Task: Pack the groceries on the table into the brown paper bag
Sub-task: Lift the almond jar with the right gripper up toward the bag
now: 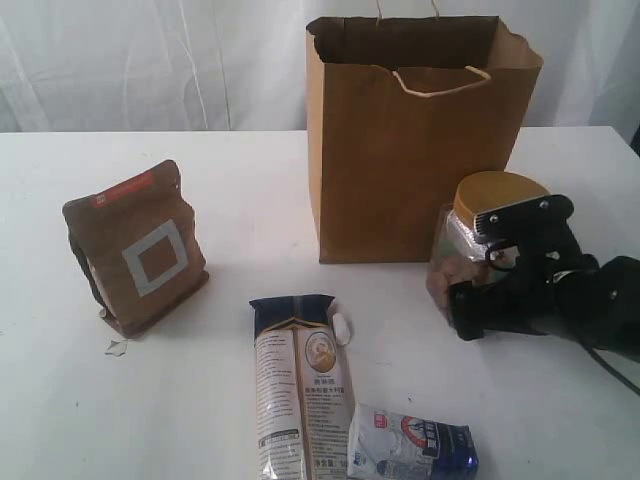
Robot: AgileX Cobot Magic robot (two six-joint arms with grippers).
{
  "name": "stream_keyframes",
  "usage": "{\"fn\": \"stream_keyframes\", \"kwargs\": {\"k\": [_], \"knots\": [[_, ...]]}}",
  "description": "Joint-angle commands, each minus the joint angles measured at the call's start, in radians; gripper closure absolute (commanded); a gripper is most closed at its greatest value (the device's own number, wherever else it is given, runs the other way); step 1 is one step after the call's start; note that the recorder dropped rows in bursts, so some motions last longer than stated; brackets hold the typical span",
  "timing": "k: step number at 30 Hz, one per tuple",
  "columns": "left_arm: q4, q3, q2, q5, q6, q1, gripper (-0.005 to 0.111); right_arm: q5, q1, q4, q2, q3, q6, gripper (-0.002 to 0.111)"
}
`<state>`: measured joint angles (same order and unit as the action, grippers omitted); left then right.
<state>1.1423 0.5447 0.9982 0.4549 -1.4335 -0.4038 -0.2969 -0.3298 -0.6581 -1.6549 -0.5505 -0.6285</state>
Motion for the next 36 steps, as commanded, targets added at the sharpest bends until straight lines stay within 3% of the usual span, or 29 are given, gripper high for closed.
{"fn": "stream_keyframes", "kwargs": {"k": [1,9,14,18,26,36], "knots": [[0.003,-0.006,-0.009,0.006,0.002,0.003,0.107,-0.030,0.000,0.008,-0.002,-0.030,0.020,0.022],[0.003,-0.006,-0.009,0.009,0.002,0.003,0.107,0.068,0.000,0.008,-0.002,-0.058,0.051,0.077],[-0.014,-0.006,-0.009,0.009,0.002,0.003,0.107,0.232,0.000,0.008,0.003,-0.058,0.050,0.108],[-0.023,-0.006,-0.009,0.009,0.002,0.003,0.107,0.417,0.000,0.006,0.071,-0.058,0.050,0.108],[-0.023,-0.006,-0.009,0.009,0.002,0.003,0.107,0.536,0.002,0.006,0.264,-0.056,0.050,0.108],[-0.023,-0.006,-0.009,0.009,0.002,0.003,0.107,0.509,0.002,0.010,0.337,-0.054,0.047,0.108]]}}
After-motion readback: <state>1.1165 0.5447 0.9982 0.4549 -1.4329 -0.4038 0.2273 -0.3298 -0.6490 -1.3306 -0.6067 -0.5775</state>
